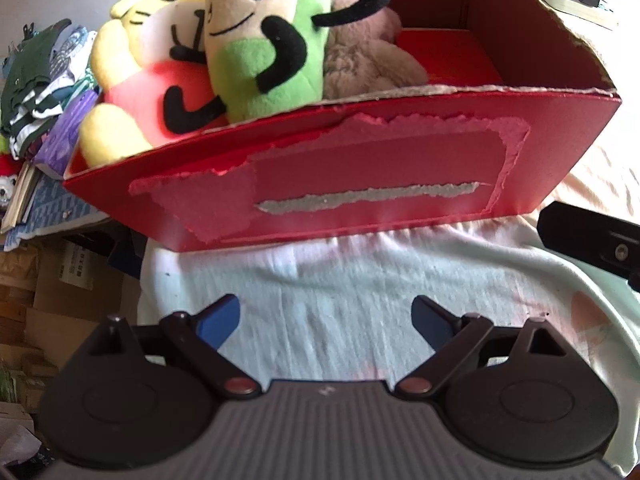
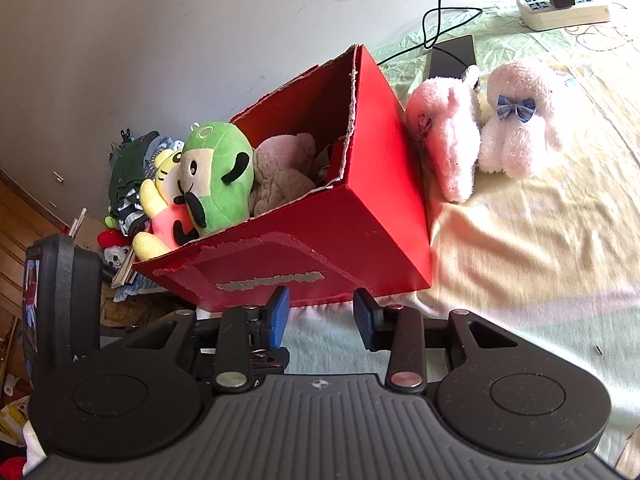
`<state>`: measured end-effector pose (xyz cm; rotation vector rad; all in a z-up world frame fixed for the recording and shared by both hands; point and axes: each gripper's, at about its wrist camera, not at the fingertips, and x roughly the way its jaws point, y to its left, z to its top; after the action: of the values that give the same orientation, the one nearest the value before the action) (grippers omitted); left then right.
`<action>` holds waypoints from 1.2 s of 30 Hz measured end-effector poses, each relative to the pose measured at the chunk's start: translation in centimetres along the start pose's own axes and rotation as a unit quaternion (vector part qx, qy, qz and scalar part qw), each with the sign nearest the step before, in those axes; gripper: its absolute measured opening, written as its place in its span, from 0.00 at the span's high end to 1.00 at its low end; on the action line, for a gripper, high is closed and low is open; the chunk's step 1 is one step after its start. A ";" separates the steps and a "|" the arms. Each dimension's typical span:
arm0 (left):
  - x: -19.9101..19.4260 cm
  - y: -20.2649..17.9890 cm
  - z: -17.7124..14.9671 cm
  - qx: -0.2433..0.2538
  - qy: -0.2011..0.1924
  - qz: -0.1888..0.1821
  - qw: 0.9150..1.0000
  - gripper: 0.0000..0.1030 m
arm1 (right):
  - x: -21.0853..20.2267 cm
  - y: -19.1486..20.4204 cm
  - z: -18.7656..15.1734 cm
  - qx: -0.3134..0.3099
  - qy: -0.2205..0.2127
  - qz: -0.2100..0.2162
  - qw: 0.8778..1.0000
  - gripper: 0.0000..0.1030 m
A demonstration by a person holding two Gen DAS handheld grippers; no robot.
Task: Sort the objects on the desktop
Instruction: 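Withdraw the open right gripper up and away from the red box, then reach the right gripper to the white bunny plush and close on it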
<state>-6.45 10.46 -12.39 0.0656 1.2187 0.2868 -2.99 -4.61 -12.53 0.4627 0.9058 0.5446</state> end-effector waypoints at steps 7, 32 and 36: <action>-0.2 -1.4 -0.4 -0.017 0.011 0.010 1.000 0.10 | -0.4 -1.0 0.6 -0.018 0.020 0.017 0.999 0.62; -2.1 -13.5 0.0 0.012 0.019 -0.015 1.000 0.07 | -6.8 -10.5 2.6 -0.017 0.018 0.009 1.000 0.61; -2.6 -15.8 0.4 0.024 0.004 -0.045 0.999 0.07 | -7.9 -12.6 3.3 -0.007 0.011 0.003 1.000 0.61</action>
<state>-4.02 -5.33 -13.03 0.0518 1.2338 0.1802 -1.11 -19.71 -13.39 0.4478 0.9202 0.5627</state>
